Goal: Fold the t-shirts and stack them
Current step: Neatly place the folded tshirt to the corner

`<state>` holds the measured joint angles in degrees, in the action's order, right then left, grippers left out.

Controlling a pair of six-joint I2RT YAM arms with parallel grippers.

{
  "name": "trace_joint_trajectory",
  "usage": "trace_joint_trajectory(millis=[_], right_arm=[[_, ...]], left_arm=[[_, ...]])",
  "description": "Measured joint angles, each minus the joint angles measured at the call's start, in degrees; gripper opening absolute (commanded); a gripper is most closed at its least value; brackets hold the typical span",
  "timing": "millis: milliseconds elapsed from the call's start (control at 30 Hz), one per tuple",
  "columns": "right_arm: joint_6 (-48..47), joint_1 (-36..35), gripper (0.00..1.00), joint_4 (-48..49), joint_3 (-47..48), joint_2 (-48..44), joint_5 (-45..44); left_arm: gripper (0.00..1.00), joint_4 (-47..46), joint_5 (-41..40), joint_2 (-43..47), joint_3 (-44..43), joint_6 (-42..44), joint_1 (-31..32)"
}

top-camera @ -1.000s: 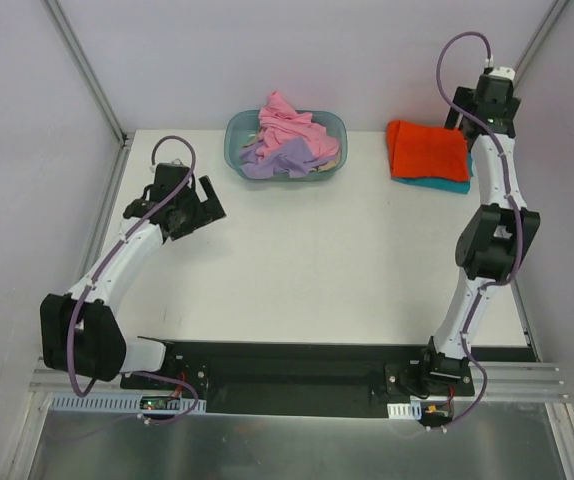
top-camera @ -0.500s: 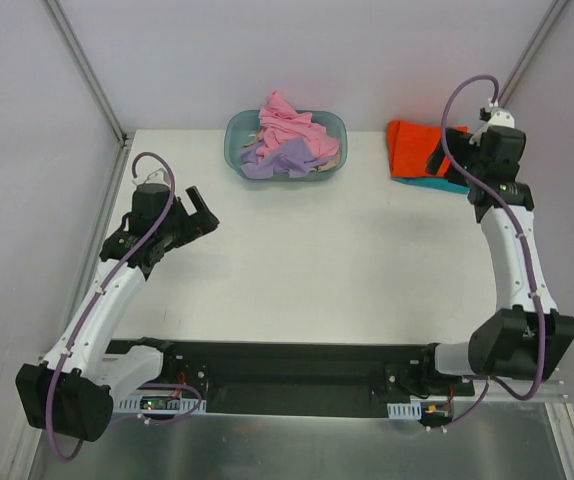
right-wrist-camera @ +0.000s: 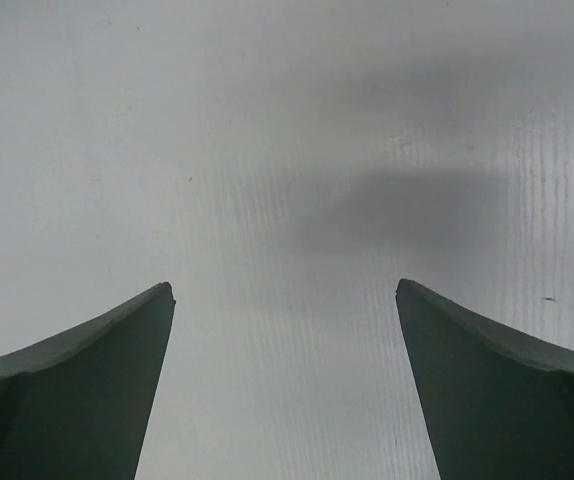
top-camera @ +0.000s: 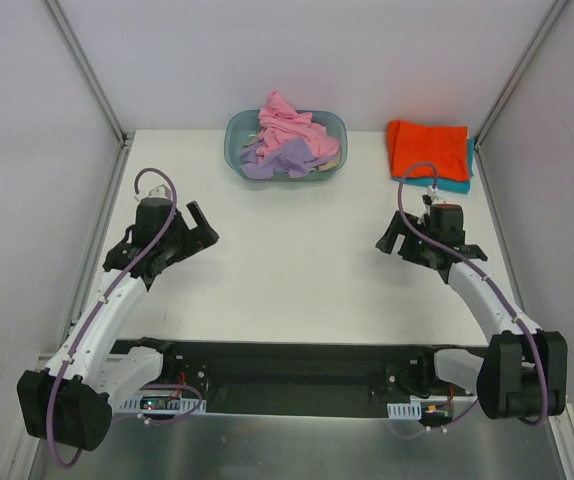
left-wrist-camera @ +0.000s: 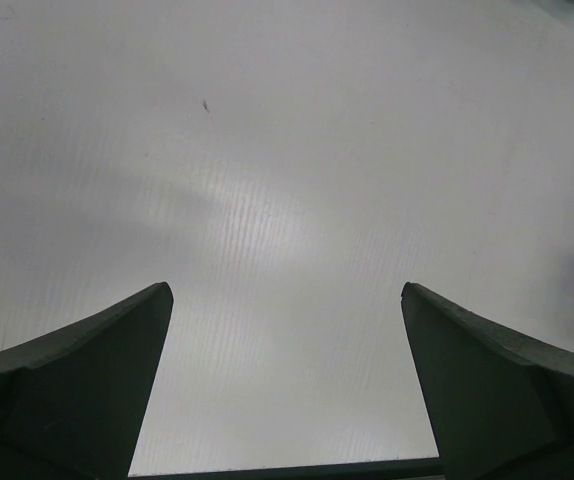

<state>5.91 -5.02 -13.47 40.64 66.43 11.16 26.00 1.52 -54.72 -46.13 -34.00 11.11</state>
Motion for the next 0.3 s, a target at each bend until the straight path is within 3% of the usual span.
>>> trace_joint_trajectory(millis=[300], right_arm=[[-1.0,0.0,0.97,4.3,1.9,0.4,-0.8]], left_arm=[[0.99,0.0,-2.6,0.0,0.2,-2.0,0.0]])
